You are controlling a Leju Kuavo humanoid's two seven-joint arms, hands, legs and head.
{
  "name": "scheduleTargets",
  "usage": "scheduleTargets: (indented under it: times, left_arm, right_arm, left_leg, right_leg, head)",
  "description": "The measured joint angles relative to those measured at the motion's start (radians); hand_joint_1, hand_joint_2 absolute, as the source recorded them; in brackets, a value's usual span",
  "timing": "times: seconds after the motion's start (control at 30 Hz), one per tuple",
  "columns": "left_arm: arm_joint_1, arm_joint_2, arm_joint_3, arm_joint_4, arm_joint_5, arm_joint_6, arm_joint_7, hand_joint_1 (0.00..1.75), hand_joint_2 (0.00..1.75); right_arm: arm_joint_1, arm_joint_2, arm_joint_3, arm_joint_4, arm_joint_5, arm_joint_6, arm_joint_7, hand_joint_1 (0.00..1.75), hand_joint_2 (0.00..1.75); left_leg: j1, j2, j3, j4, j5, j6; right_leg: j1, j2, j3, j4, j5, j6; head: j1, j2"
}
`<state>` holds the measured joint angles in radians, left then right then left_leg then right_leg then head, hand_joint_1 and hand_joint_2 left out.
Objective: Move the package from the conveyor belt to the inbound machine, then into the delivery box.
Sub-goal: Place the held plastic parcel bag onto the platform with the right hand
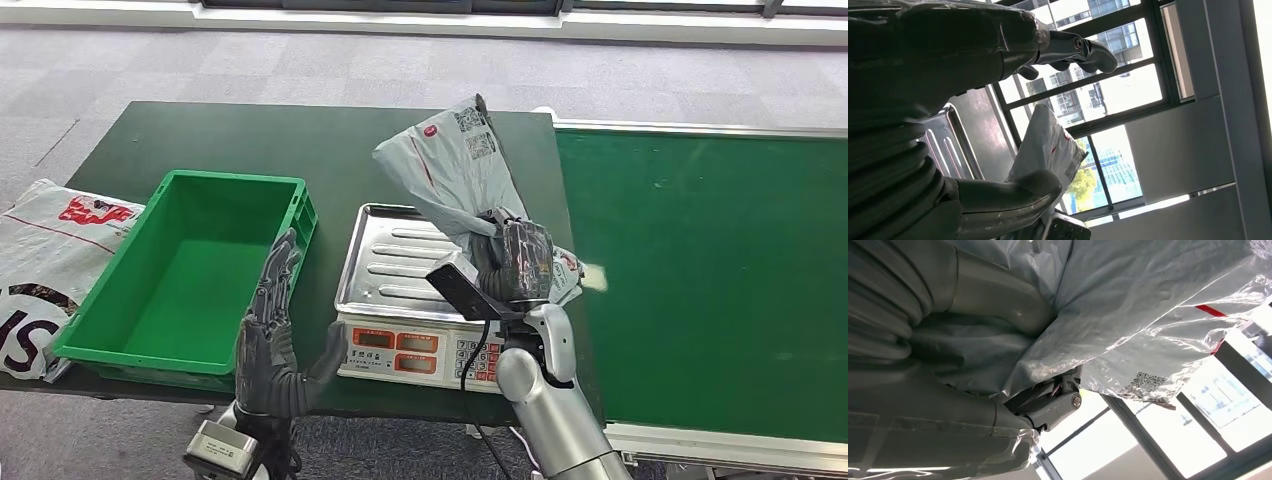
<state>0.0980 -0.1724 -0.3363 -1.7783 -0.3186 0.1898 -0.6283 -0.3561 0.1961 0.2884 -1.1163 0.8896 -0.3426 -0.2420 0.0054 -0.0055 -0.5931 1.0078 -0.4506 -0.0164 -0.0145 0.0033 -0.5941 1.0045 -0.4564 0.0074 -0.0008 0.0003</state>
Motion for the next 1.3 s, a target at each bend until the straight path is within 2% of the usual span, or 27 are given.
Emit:
scheduleTargets:
  times: [0.07,0.27,0.47,0.6,0.8,1.03,1.2,1.3]
  left_arm:
    - [0.001,0.003,-0.003,0.002,0.001,0.005,-0.002,0.00,1.75]
    - [0.005,0.010,-0.010,0.005,0.001,0.024,-0.003,0.00,1.75]
    - [0.006,0.014,-0.014,0.008,0.006,0.029,-0.004,0.00,1.75]
    - [-0.001,0.015,-0.015,0.016,0.014,0.021,-0.004,0.00,1.75]
    - [-0.016,0.016,-0.015,0.020,0.015,0.019,-0.002,0.00,1.75]
    - [-0.017,0.016,-0.015,0.020,0.015,0.019,-0.002,0.00,1.75]
    - [-0.025,0.016,-0.015,0.024,0.015,0.020,-0.002,0.00,1.75]
    - [-0.038,0.018,-0.015,0.032,0.019,0.019,-0.002,0.00,1.75]
  right_arm:
    - [-0.006,-0.001,0.000,0.026,-0.014,0.010,0.002,0.00,1.75]
    - [-0.034,-0.001,0.000,0.121,-0.055,0.047,0.004,0.00,1.75]
    - [-0.057,-0.004,0.000,0.214,-0.150,0.231,-0.078,0.00,1.75]
    - [-0.079,-0.009,0.000,0.275,-0.162,0.293,-0.110,0.00,1.75]
    - [-0.107,-0.013,0.000,0.326,-0.189,0.298,-0.169,0.00,1.75]
    - [-0.113,-0.017,0.000,0.332,-0.220,0.302,-0.189,0.00,1.75]
    - [-0.109,-0.025,0.000,0.298,-0.223,0.290,-0.177,0.00,1.75]
    - [-0.090,-0.029,0.000,0.245,-0.264,0.307,-0.212,0.00,1.75]
  left_leg:
    - [0.000,0.000,0.000,0.000,0.000,0.000]
    - [0.000,0.000,0.000,0.000,0.000,0.000]
    - [0.000,0.000,0.000,0.000,0.000,0.000]
    - [0.000,0.000,0.000,0.000,0.000,0.000]
    - [0.000,0.000,0.001,0.000,0.000,0.000]
    - [0.000,0.000,0.001,0.000,0.000,0.000]
    - [0.000,0.000,0.001,0.000,0.000,0.000]
    - [0.000,0.000,0.001,0.000,0.000,0.000]
  right_leg:
    - [0.000,0.000,0.000,0.000,0.000,0.000]
    - [0.000,0.000,0.000,0.000,0.000,0.000]
    - [0.000,0.000,0.000,0.000,0.000,0.000]
    - [0.000,0.000,0.000,0.000,0.000,0.000]
    - [0.000,0.001,0.000,0.000,0.000,0.000]
    - [0.000,0.001,0.000,0.000,0.000,0.000]
    - [0.000,0.001,0.000,0.000,0.000,0.000]
    - [0.000,0.001,0.000,0.000,0.000,0.000]
  head:
    - [0.000,0.000]
    - [0.000,0.000]
    - [0.000,0.000]
    - [0.000,0.000]
    - [0.000,0.000]
    - [0.000,0.000]
    - [0.000,0.000]
    - [0.000,0.000]
